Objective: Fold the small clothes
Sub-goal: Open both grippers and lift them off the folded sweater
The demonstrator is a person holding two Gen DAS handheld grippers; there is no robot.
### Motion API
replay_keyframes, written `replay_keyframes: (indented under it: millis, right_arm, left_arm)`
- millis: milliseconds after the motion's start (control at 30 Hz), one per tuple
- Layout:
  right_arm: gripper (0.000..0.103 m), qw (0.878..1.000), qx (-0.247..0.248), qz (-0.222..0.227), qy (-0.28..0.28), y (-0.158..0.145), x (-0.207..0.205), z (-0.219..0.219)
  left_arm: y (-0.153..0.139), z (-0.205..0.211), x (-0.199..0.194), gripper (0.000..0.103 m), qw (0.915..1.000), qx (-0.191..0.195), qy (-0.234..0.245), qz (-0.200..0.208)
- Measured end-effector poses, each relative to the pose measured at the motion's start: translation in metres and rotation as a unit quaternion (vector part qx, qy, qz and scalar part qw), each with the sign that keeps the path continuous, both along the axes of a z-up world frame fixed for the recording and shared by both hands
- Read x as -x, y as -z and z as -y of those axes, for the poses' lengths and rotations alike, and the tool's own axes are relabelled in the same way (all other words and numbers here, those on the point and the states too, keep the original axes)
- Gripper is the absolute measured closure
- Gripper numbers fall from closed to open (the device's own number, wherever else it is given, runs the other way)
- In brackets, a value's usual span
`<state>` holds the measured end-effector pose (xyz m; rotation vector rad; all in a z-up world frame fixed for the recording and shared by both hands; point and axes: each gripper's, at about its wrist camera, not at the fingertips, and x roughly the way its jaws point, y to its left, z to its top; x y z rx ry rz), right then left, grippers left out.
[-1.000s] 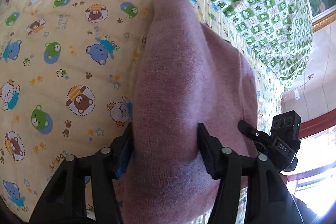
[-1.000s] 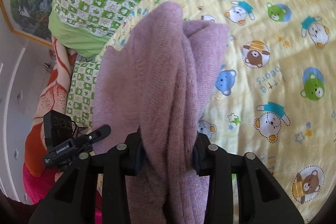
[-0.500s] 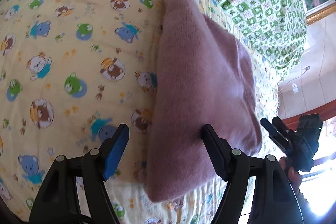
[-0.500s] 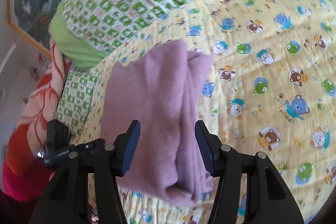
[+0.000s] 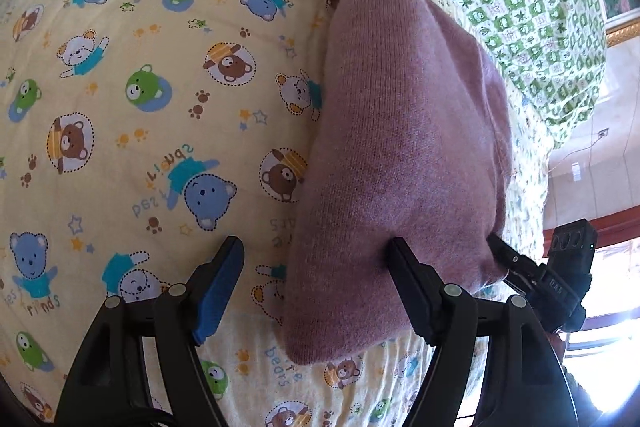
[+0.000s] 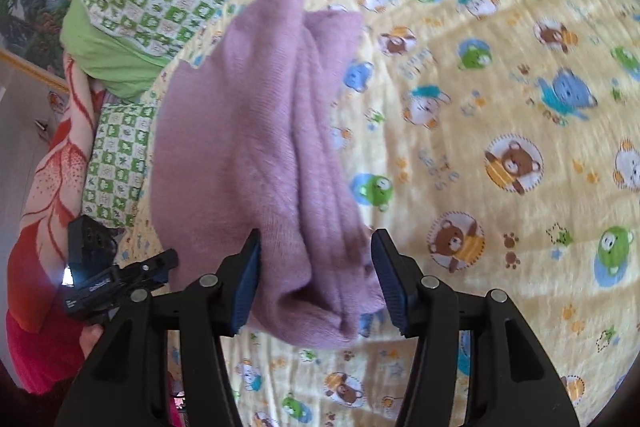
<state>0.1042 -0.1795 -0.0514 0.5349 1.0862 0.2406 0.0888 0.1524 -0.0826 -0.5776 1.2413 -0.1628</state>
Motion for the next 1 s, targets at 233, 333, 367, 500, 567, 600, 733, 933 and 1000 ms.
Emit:
replay_keyframes:
  millis: [233,333,367,500,567,600,733,933,1000]
  right_arm:
    - [0.048,0.999,0.048,0.0,-0.021,0.007,0.001,-0.006]
    - [0.048,0.998,0.051,0.013,-0.022,-0.004,0.005,-0.006]
    - [0.048,0.998,0.059,0.018,-0.023,-0.007,0.008,-0.005]
    - [0.048,0.996,0.076,0.032,-0.019,-0.02,0.02,0.0]
    - [0.048,0.996,0.078,0.041,-0.014,-0.026,0.026,0.002]
    - [0.048,0.996,0.079,0.046,-0.013,-0.029,0.03,0.002]
    - [0.043,0.994,0.087,0.063,-0.023,-0.04,0.043,-0.003]
    - [0.025,0.987,0.112,0.101,-0.062,-0.052,0.067,-0.024]
    - [0.024,0.982,0.125,0.113,-0.084,-0.053,0.077,-0.032]
  left_arm:
    - [-0.01,0.02,0.001,0.029,0.999,-0.044,0.005,-0.005]
    - [-0.016,0.028,0.008,0.028,0.998,-0.063,0.008,-0.004]
    - [-0.016,0.029,0.011,0.028,0.9976,-0.069,0.008,-0.005]
    - [-0.017,0.035,0.028,0.028,0.9952,-0.098,0.011,-0.005]
    - [-0.019,0.039,0.037,0.028,0.9927,-0.119,0.014,-0.002]
    - [-0.021,0.041,0.04,0.028,0.9917,-0.128,0.015,0.002]
    - [-0.04,0.054,0.058,0.028,0.9855,-0.166,0.011,0.035]
    - [-0.063,0.07,0.08,0.023,0.9718,-0.222,-0.007,0.08]
    - [-0.067,0.078,0.091,0.022,0.9653,-0.244,-0.012,0.093]
